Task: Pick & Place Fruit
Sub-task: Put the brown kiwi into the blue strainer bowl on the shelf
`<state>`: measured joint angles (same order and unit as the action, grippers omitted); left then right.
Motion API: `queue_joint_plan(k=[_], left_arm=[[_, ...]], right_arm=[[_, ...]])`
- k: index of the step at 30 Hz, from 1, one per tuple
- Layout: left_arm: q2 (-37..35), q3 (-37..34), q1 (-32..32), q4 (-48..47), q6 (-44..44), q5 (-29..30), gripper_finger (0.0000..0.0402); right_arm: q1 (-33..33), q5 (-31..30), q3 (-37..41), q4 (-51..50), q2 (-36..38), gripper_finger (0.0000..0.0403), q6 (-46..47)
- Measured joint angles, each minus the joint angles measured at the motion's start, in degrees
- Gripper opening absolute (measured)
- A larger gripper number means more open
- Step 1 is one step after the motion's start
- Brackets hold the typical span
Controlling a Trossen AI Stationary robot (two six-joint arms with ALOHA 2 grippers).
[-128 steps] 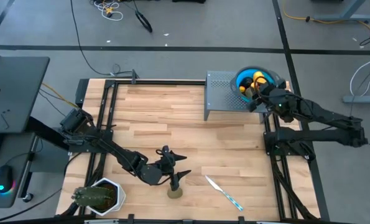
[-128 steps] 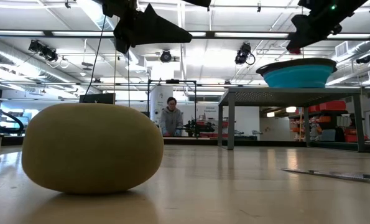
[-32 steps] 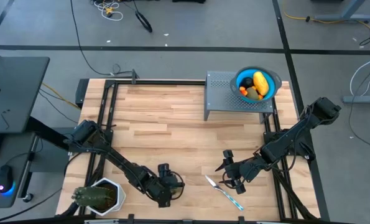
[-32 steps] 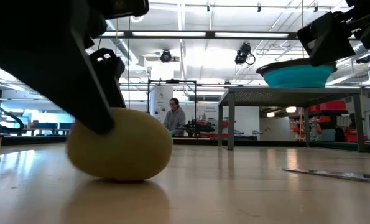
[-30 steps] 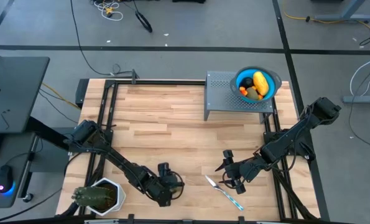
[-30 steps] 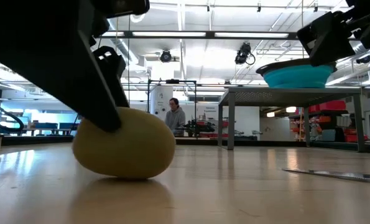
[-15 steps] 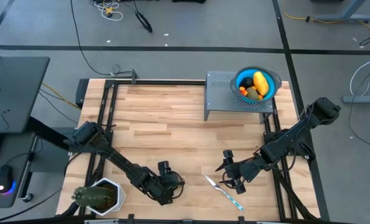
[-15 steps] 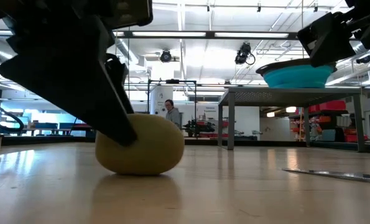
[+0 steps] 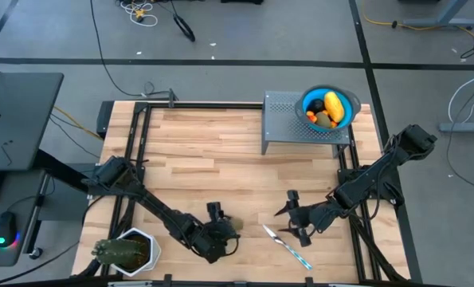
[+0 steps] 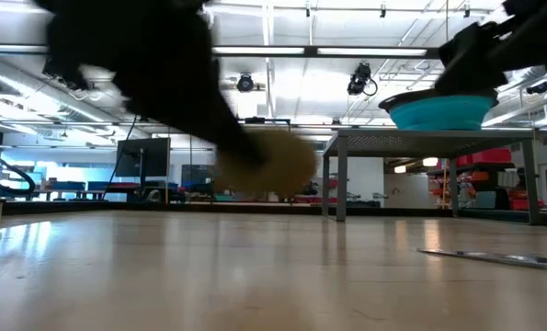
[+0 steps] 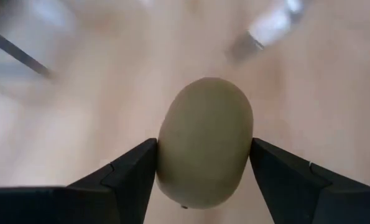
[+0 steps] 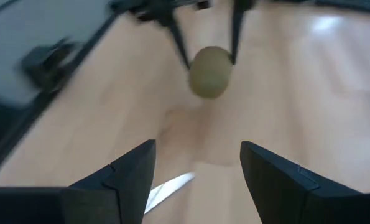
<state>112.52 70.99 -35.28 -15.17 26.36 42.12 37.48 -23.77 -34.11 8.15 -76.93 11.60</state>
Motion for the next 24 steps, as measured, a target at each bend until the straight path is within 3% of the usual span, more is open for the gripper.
queue_joint_plan(k=[4, 6, 12, 15, 24], left_arm=[[0.0, 0.5, 1.0, 6.5, -13.3, 14.7, 0.0258], [0.0, 0.6, 1.6, 12.2, -23.1, 19.3, 0.0258], [0.0, 0.6, 4.3, 25.5, -47.4, 22.9, 0.0258], [0.0, 0.6, 5.5, 30.2, -53.7, 23.4, 0.0258], [-0.2, 0.6, 5.7, 35.8, -66.7, 22.5, 0.0258]], right_arm=[[-0.1, -10.7, 0.7, 2.3, 0.0, 0.0245, 2.8], [-0.3, -13.6, 1.0, 3.8, 0.0, 0.0245, 3.5], [-1.5, -15.1, 2.3, 14.8, 0.0, 0.0246, 6.1], [-2.1, -15.2, 3.0, 21.1, 0.0, 0.0246, 6.1], [-3.4, -15.1, 3.1, 22.8, 0.4, 0.0261, 2.9]])
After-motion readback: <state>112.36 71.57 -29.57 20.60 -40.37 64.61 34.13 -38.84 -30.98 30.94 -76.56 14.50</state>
